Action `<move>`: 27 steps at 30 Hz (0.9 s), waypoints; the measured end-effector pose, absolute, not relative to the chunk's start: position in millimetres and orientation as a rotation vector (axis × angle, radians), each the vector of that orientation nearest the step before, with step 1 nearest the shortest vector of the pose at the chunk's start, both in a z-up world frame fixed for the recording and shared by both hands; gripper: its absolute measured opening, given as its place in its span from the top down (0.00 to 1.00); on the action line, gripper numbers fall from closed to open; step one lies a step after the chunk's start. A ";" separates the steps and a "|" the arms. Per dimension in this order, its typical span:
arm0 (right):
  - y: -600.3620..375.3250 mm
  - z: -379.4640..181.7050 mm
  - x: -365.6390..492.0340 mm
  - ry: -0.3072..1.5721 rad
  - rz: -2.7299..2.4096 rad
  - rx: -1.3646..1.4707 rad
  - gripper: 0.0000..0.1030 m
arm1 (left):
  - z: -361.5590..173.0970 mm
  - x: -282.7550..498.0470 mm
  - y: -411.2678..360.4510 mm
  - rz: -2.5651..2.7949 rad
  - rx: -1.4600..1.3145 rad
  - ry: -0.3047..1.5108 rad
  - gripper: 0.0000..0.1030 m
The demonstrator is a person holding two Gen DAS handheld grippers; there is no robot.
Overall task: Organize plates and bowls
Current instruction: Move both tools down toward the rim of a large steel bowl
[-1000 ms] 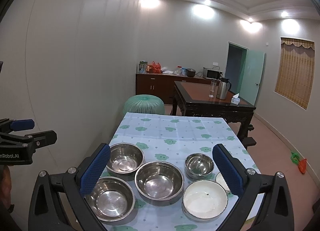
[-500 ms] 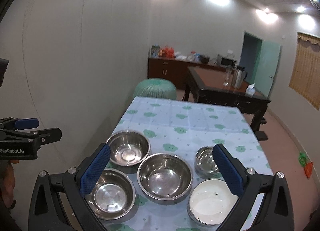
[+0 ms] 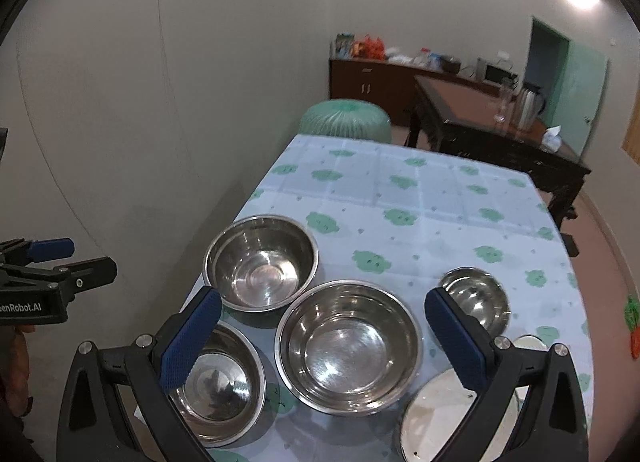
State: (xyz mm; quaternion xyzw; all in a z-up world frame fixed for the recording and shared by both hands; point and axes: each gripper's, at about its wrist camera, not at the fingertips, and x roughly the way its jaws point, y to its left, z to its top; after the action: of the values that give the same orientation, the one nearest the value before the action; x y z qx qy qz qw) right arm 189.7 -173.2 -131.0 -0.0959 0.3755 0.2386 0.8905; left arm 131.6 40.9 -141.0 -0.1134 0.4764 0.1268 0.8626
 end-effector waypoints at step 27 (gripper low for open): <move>-124.2 -219.1 300.0 1.071 0.652 -0.244 0.26 | -230.5 204.1 65.3 0.353 -0.281 1.218 0.27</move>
State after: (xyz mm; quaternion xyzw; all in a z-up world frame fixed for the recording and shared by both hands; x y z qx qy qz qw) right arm 300.0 -124.2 -219.1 -0.1140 0.4999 0.3042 0.8028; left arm 204.1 65.3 -230.5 -0.1307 0.5672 0.1644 0.7964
